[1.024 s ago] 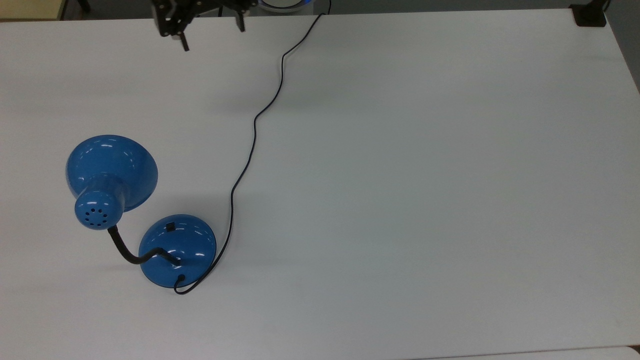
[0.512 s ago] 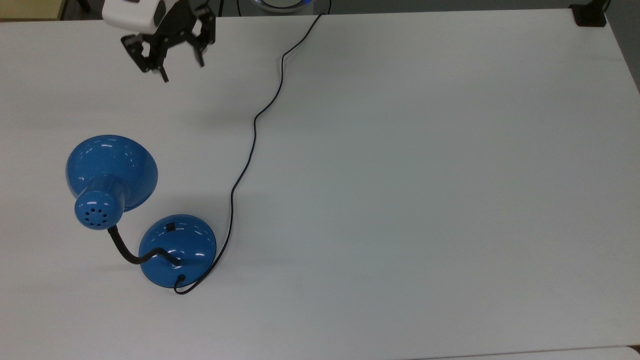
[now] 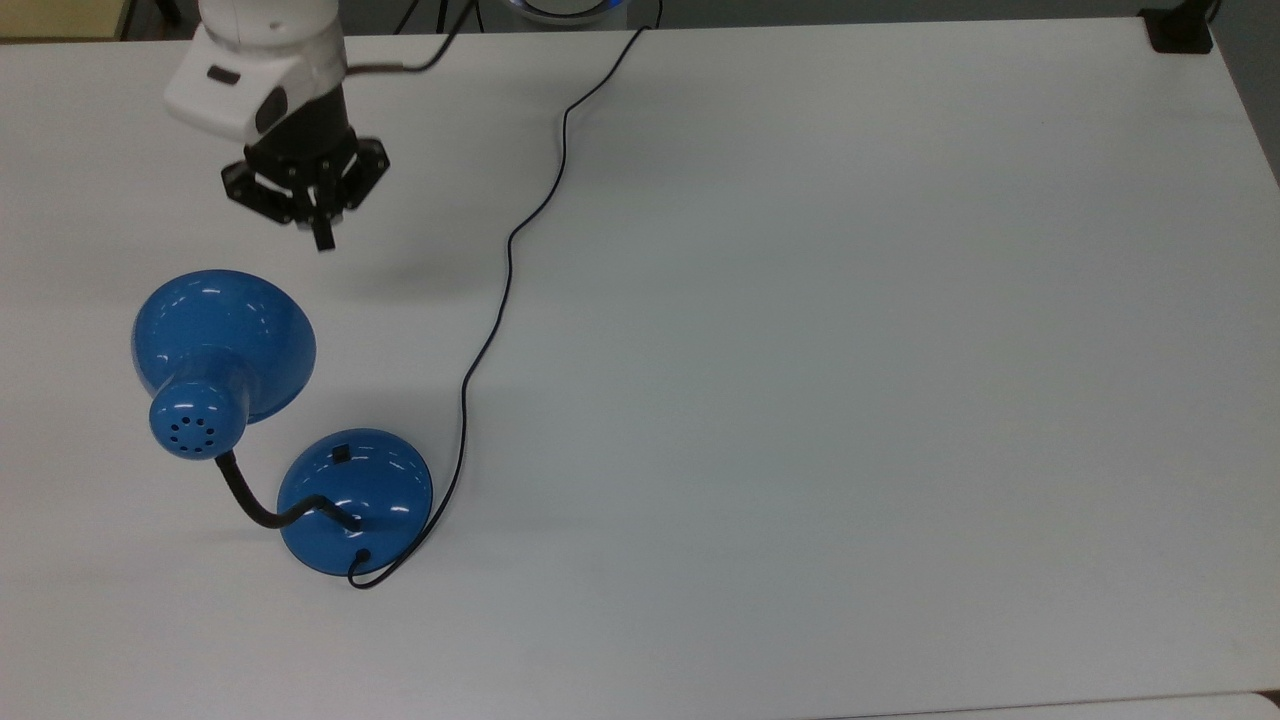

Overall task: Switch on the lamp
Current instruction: 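Move the gripper toward the blue lamp base and lower it, then lower the gripper onto the switch on the lamp base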

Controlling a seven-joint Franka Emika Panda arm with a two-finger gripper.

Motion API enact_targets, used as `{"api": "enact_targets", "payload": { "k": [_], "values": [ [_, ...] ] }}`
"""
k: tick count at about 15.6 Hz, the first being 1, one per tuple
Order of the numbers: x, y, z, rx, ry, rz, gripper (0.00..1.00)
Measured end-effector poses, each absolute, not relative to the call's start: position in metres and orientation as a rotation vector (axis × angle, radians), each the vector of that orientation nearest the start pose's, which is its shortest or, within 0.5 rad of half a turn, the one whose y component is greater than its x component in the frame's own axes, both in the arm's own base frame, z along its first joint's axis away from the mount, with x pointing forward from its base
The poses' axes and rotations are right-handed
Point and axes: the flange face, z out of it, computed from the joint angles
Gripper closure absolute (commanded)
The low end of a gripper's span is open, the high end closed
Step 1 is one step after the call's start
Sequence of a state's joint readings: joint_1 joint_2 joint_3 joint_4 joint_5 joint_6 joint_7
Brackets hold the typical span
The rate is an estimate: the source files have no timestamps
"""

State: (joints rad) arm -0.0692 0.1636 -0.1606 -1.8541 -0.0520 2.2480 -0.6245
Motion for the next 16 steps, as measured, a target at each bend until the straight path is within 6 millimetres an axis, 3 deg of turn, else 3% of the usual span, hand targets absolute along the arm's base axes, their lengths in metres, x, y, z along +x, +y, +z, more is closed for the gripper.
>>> {"api": "enact_targets", "payload": {
  "k": [5,16],
  "values": [
    [0.638,-0.140,0.410,-3.260,-0.495,-0.449,1.00],
    [0.706,-0.138,0.383,-3.286,-0.345,-0.561,1.00]
  ]
}}
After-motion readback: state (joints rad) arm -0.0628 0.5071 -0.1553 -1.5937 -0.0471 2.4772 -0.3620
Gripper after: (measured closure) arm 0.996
